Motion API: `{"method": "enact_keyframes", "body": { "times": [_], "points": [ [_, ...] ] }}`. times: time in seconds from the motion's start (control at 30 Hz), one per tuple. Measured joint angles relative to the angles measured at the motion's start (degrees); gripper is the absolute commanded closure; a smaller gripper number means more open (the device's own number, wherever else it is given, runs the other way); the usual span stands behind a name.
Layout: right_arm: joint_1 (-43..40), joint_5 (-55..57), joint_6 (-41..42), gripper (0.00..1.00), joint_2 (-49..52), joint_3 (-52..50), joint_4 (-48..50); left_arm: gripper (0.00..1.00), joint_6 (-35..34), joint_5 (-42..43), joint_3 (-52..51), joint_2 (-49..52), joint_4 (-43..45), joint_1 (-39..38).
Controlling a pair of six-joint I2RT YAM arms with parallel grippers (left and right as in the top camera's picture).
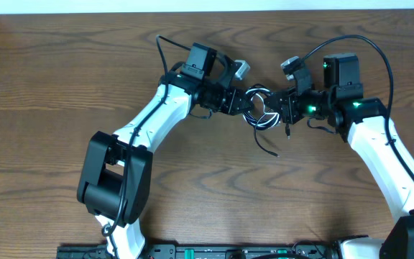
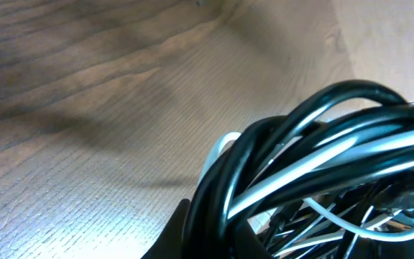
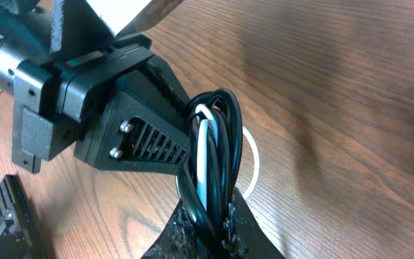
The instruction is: Untangle cables
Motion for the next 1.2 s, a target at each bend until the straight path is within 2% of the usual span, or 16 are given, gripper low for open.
{"method": "enact_keyframes", "body": {
  "times": [0.2,0.33,0.5,0.7,0.93,1.07,1.2],
  "points": [
    [-0.5,1.0,2.1,0.62,0.0,0.0,0.3,0.93,-4.3,-8.7,0.0,0.0,-1.4,-0.9],
    [-3.0,4.2,5.4,0.51,0.0,0.0,0.5,0.92,-6.8,-16.3,0.0,0.0,-3.2,-0.3],
    [-4.8,7.3,8.3,0.50,0.0,0.0,0.5,0.92,-9.4,-23.1,-0.1,0.0,-3.2,0.2],
    [-3.9,8.0,10.0,0.56,0.0,0.0,0.5,0.92,-14.0,-29.7,-0.1,-0.2,-1.1,0.3],
    [-0.4,8.4,10.5,0.60,0.0,0.0,0.5,0.92,-23.6,-37.5,-0.1,-5.2,0.9,0.3],
    [2.0,8.3,9.7,0.55,1.4,0.0,0.7,0.93,-28.0,-39.4,-0.1,-10.1,1.0,0.3],
    [3.7,6.7,4.4,0.48,4.1,0.0,0.9,0.92,-30.4,-39.9,-0.1,-13.4,-1.4,0.3]
  ]
}}
